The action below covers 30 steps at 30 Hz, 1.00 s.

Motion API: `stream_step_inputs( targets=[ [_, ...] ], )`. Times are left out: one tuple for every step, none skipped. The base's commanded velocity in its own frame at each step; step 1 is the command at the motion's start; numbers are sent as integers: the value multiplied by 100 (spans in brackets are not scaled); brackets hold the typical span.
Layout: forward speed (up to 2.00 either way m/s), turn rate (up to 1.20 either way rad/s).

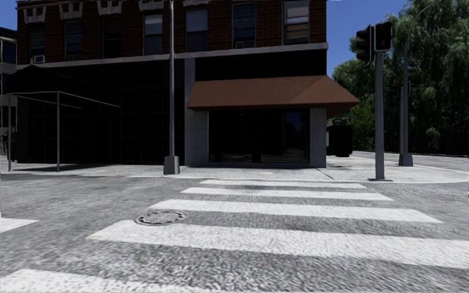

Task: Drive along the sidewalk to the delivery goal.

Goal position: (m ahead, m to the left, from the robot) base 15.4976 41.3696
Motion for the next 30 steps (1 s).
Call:
stream_step_inputs(
  targets=[
    [200, -39],
    [200, -39],
    [200, -39],
    [200, -39],
    [200, -39],
    [200, -39],
    [200, -39],
    [200, -39],
    [200, -39],
    [200, -39],
    [200, -39],
    [200, -39],
    [200, -39],
    [200, -39],
    [200, -39],
    [200, -39],
    [200, -39],
    [200, -39],
    [200, -39],
    [200, -39],
    [200, -40],
    [200, -42],
    [200, -42],
    [200, -40],
    [200, 0],
    [200, 0],
    [200, 0],
    [200, 0],
    [200, 0],
    [200, 0]
  ],
)
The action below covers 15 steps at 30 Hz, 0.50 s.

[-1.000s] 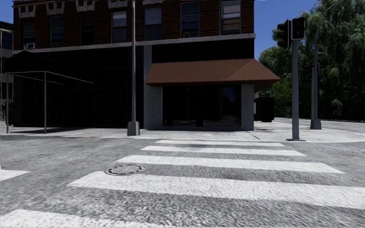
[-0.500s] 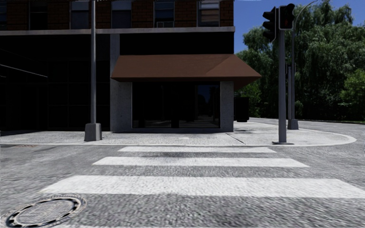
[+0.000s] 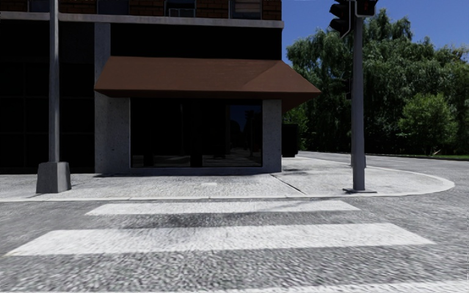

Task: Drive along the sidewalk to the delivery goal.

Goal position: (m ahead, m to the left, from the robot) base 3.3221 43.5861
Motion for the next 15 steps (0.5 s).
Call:
stream_step_inputs(
  targets=[
    [200, 0],
    [200, 0],
    [200, 0],
    [200, 0],
    [200, 0],
    [194, 0],
    [185, 0],
    [170, 0],
    [170, 0],
    [156, 0],
    [151, 0],
    [150, 0],
    [150, 0],
    [150, 0],
    [150, 0]
  ],
)
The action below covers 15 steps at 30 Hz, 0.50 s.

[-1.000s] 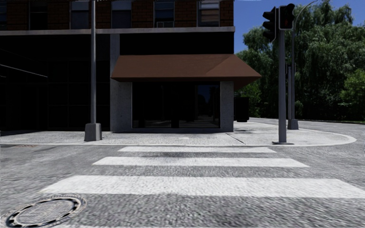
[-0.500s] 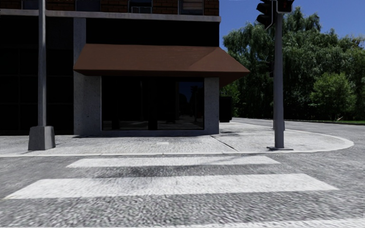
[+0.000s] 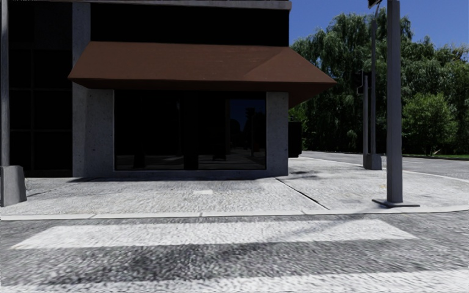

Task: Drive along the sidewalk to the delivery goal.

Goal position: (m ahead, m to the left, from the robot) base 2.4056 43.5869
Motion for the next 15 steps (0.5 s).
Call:
stream_step_inputs(
  targets=[
    [151, 0],
    [151, 0],
    [152, 0],
    [153, 0],
    [153, 0],
    [153, 0],
    [156, 0],
    [157, 0],
    [157, 3],
    [157, 3],
    [158, 5],
    [158, 7],
    [158, 8],
    [158, 8],
    [158, 9]
  ],
)
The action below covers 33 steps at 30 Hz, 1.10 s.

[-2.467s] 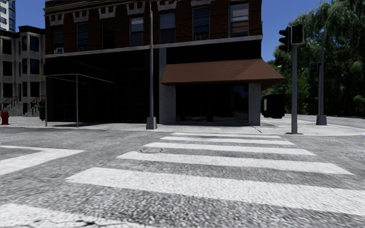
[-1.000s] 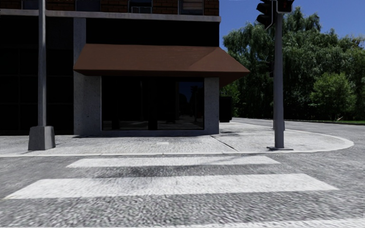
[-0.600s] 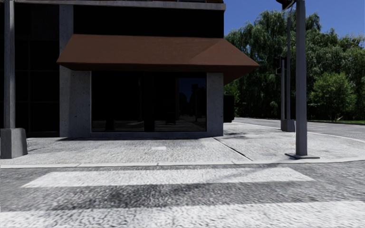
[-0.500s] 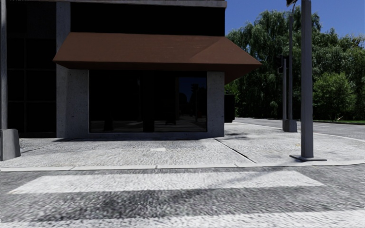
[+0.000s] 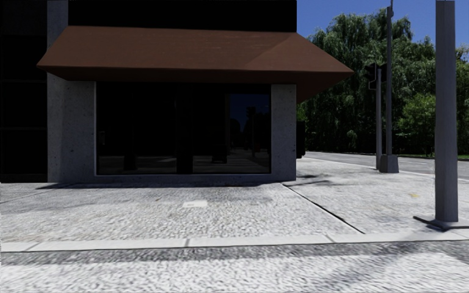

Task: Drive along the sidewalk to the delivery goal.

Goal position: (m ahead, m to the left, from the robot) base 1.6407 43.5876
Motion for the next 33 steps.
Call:
stream_step_inputs(
  targets=[
    [158, 10],
    [158, 13],
    [158, 13],
    [158, 15],
    [159, 17],
    [160, 18],
    [160, 18],
    [160, 27],
    [161, 32],
    [161, 36],
    [161, 36],
    [162, 40],
    [162, 47],
    [162, 51],
    [162, 51],
    [162, 53],
    [162, 56],
    [162, 63],
    [162, 63],
    [162, 69],
    [162, 75],
    [162, 77],
    [162, 77],
    [162, 77],
    [162, 78],
    [162, 78],
    [162, 78],
    [162, 78],
    [162, 78],
    [162, 78],
    [162, 78],
    [162, 78],
    [162, 78]
  ],
)
